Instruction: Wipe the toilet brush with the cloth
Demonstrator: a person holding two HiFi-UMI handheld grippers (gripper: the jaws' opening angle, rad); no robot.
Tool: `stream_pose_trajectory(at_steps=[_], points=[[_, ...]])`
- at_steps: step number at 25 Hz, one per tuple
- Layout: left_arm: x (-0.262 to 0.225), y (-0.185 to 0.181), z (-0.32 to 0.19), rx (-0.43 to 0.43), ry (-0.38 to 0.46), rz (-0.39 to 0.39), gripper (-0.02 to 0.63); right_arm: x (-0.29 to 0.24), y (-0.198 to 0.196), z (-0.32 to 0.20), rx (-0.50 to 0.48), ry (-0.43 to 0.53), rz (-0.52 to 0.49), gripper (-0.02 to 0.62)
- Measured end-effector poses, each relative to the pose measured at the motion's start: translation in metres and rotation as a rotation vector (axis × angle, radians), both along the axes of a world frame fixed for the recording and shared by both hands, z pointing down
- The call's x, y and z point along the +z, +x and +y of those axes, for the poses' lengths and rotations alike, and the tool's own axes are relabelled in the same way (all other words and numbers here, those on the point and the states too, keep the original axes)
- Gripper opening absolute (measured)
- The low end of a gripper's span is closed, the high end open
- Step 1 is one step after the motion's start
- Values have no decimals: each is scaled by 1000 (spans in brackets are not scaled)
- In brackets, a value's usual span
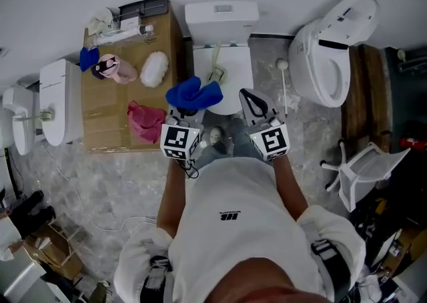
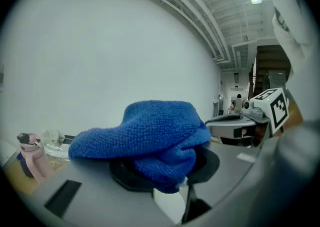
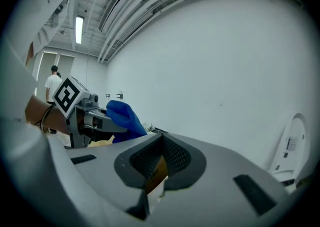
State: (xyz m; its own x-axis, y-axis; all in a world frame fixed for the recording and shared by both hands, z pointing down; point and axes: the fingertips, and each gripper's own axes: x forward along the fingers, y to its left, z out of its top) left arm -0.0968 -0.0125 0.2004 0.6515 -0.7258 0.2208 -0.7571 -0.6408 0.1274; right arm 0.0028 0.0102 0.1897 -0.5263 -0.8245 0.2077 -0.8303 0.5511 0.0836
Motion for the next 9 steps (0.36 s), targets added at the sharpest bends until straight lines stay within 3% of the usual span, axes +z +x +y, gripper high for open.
stream_pose_trajectory(at_steps=[9], points=[[-25, 3, 24, 25, 18, 10, 141, -30, -2, 24, 19, 53, 27, -5]])
